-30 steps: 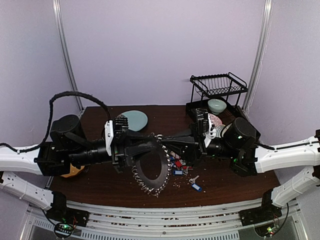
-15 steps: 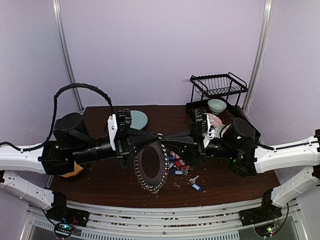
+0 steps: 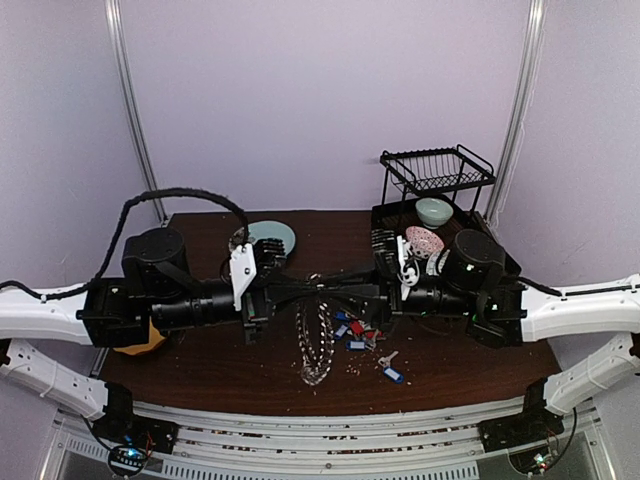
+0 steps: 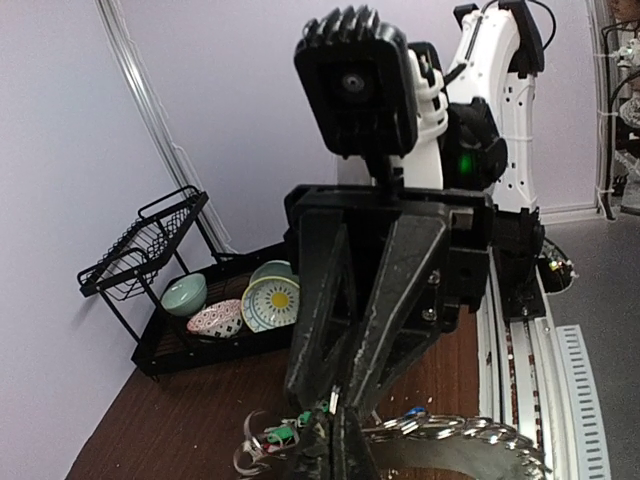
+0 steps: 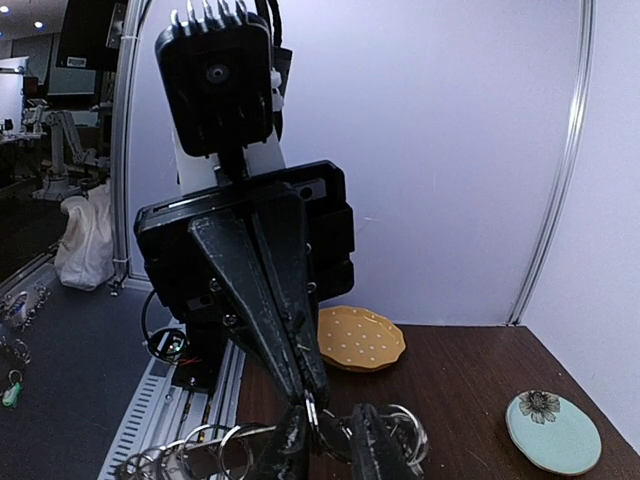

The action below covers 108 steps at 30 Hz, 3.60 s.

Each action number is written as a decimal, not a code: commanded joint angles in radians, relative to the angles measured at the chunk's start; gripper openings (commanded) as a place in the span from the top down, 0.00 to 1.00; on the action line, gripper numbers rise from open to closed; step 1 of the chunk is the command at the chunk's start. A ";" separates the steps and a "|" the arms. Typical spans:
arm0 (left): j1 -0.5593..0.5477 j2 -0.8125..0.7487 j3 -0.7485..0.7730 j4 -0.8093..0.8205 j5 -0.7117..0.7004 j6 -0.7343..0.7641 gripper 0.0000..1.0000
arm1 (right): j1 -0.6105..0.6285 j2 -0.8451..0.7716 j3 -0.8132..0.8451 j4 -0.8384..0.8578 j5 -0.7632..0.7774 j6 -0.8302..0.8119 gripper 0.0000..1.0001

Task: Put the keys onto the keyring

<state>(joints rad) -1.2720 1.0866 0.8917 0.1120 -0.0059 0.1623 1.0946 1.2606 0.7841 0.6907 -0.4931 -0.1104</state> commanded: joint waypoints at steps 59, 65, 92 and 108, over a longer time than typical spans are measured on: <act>0.006 -0.045 -0.051 0.092 0.004 -0.021 0.77 | -0.001 -0.030 0.060 -0.064 -0.056 -0.053 1.00; 0.006 -0.054 -0.074 0.132 0.045 -0.035 0.77 | 0.002 -0.018 0.016 0.099 -0.065 0.049 1.00; 0.006 -0.027 -0.077 0.153 0.047 -0.051 1.00 | 0.013 -0.003 0.000 0.193 -0.042 0.082 1.00; 0.006 -0.037 -0.094 0.174 0.045 -0.058 0.99 | 0.011 0.007 -0.022 0.325 -0.060 0.172 1.00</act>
<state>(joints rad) -1.2697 1.0554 0.8169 0.2600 0.0330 0.1120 1.1019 1.2686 0.7647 0.8371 -0.5365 0.0013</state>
